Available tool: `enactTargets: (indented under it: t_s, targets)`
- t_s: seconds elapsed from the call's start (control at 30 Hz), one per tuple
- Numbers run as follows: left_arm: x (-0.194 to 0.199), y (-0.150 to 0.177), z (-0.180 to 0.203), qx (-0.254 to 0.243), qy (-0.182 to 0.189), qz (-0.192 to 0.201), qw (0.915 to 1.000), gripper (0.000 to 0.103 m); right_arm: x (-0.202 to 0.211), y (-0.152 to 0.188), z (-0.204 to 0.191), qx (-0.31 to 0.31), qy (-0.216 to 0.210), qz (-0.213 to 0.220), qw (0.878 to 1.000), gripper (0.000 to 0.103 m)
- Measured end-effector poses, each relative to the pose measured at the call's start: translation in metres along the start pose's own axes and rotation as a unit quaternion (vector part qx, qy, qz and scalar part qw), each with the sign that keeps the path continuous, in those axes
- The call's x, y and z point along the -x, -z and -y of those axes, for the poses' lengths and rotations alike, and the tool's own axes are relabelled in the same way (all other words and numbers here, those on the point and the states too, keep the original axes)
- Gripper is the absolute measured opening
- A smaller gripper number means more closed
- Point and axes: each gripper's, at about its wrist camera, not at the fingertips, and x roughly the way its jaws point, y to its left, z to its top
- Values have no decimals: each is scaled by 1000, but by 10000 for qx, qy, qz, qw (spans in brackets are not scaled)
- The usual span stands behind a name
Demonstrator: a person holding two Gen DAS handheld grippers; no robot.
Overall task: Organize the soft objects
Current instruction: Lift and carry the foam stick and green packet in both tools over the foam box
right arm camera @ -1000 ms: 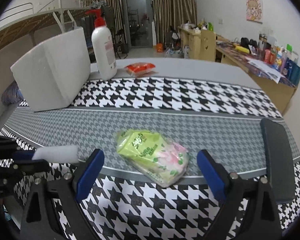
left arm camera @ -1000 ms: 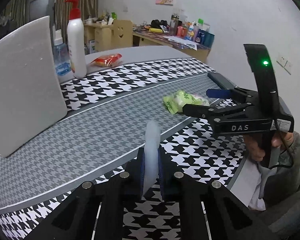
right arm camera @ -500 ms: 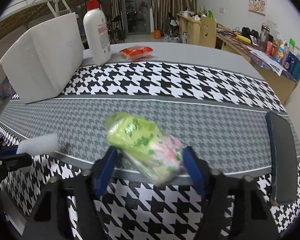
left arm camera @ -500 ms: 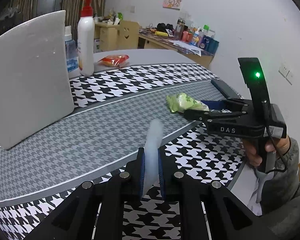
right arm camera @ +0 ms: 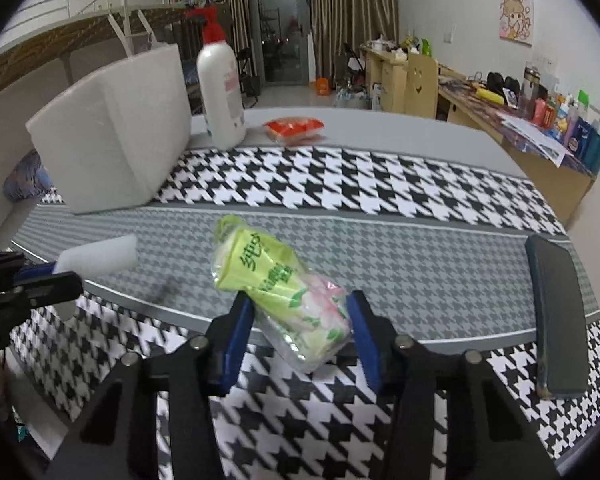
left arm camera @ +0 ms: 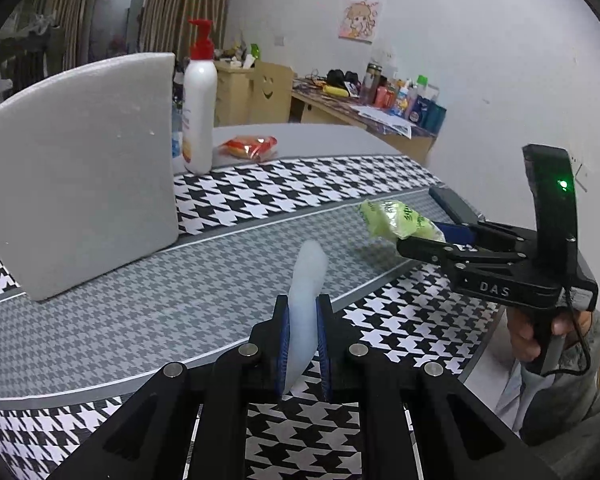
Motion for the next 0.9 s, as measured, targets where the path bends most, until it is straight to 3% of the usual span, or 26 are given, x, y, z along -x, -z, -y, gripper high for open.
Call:
enactTargets:
  t_s: [0.23, 0.9]
  targets:
    - [17, -6, 0, -67, -142, 315, 9994, 13, 17, -2, -11, -44, 29, 221, 9997, 53]
    - [53, -10, -5, -313, -203, 698, 9969, 14, 61, -7, -49, 60, 68, 814, 9966, 53]
